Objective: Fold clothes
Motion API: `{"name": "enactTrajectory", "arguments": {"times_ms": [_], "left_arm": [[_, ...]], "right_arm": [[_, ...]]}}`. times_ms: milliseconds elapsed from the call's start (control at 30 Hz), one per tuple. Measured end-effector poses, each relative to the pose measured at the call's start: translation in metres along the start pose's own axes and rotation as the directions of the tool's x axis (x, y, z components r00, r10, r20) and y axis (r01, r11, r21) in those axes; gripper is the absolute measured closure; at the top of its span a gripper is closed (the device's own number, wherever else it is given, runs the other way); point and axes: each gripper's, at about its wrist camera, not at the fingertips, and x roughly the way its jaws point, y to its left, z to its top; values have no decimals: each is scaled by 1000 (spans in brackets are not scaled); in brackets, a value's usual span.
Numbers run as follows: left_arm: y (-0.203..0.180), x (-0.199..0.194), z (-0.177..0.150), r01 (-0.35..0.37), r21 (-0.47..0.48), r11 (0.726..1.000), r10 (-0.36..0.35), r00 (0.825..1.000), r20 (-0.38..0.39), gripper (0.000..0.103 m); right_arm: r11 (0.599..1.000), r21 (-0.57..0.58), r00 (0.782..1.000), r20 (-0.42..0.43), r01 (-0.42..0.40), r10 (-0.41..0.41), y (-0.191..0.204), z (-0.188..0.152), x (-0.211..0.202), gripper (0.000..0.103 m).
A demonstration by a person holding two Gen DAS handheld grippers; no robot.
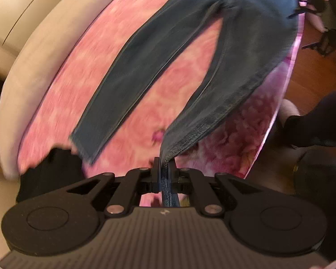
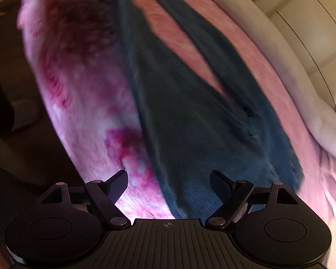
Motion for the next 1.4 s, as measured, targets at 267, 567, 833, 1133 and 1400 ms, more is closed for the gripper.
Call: {"name": "enactTrajectory", "arguments": {"times_ms": [267,567,833,1133,1400], "left_arm": [[1,-10,32,-101,-85,991,87,985,-147,98],[17,-18,55,-166,-100,981,145,972,-187,99],[14,-24,53,-155,-70,985,138,970,-202,98],[12,-22,40,-169,-80,982,148,965,-217,98],[29,-41,39,-218,-133,967,194,966,-170,98]], "right_arm": [[997,-33,997,29,67,-66,-77,-88,15,32],[997,-79,997,81,5,1,-106,-114,7,32],[995,-98,993,110,-33,44,-83,-99,13,33],[993,-101,991,-112,63,-74,-128,-165,40,68],[995,-100,995,-95,18,-27,-184,-146,3,87]]}}
